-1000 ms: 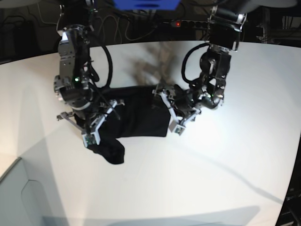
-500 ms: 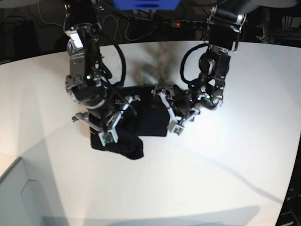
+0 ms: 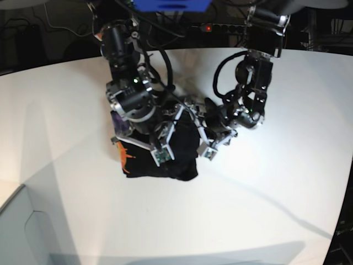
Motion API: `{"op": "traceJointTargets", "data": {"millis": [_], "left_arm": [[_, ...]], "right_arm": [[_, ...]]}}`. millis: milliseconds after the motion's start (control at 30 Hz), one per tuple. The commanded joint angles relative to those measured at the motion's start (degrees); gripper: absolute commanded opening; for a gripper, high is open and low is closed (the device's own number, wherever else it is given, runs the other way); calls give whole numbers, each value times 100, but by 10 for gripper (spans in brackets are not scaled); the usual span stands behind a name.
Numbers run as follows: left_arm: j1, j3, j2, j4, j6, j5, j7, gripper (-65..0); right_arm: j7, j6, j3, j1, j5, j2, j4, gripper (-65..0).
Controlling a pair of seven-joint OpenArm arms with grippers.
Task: Fold the T-shirt properly
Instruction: 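Release the left gripper and press the bundle flat with the right gripper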
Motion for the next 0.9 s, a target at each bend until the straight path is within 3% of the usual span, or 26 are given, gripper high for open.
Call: {"op": "traceJointTargets", "data": {"millis": [0,200,400,733,867], "left_arm": [[-20,-23,-39,323,-21,-110,-80,-109],[376,-40,-373,1642,-21,-136,-80,-109],[622,-119,-479,2152,-21,-136,-80,-109],[1132,-1412,-584,2222,-83,-163,-80,-109],[1396,-1930,-786,2460,-83,-611,-80,-109]], "right_arm": [[115,-6,-20,74,64,-73,96,-650],[133,-6,-134,-31,64,-117,60,-650],[141,-6,-275,-22,64,-135,-115,-650],[141,-6,-266,-31,64,-117,-133,-650],[141,-6,-266,-31,64,-117,-142,-650]]}}
